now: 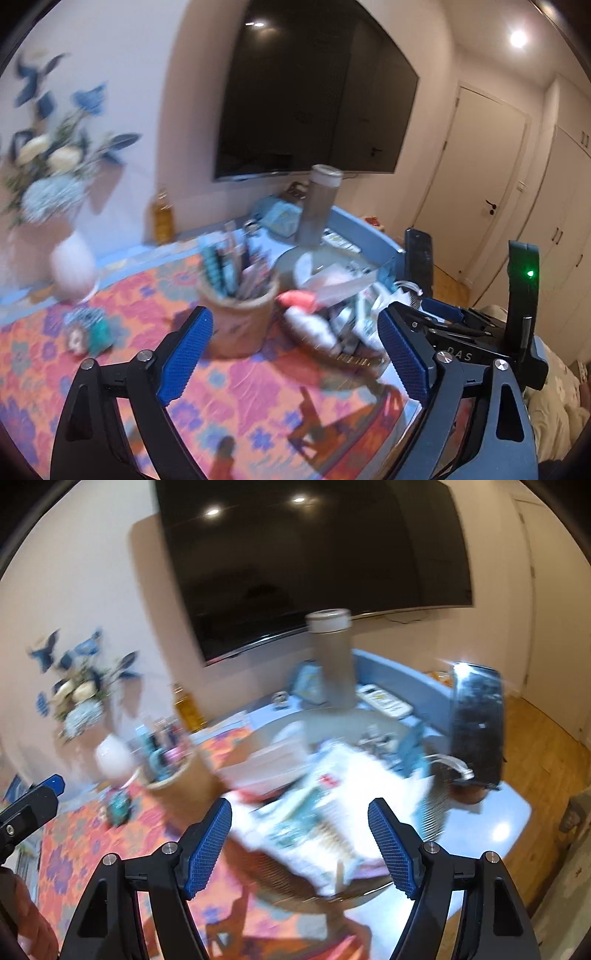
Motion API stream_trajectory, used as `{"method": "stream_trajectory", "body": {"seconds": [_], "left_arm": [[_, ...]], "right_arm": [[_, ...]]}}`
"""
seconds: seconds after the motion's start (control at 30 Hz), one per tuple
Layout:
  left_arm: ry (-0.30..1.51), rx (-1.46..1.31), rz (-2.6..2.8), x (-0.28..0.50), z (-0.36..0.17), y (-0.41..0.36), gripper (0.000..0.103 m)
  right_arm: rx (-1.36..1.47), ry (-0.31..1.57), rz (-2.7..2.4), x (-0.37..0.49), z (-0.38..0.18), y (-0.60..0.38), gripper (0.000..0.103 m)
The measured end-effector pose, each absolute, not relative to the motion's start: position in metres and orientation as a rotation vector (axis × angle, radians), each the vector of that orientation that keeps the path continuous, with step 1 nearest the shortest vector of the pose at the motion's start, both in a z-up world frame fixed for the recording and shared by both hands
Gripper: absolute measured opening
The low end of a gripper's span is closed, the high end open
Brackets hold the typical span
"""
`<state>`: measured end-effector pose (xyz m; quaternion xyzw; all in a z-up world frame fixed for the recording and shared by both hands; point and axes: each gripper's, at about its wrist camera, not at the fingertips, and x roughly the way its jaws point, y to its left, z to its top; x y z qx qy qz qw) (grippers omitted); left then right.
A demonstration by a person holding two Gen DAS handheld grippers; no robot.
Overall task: Organize soft objects
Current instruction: 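Move both open grippers back over the table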
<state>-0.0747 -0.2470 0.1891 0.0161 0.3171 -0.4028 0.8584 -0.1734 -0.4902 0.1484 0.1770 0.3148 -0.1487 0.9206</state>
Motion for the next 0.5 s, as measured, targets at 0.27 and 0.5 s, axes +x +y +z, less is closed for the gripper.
{"method": "stream_trajectory", "body": {"seconds": [0.27, 0.5], "left_arm": [[0.79, 0.081, -0.713, -0.065, 0.149, -0.165, 0.094], [0.859, 0.077, -0.375, -0.029, 0.101, -0.086, 0.094]], "right_arm": [[0.242, 0.693, -0.127, -0.144, 0.147, -0.389, 0.08], [0.085, 0.735, 0.036, -0.107, 0.125, -0.295, 0.08]]}}
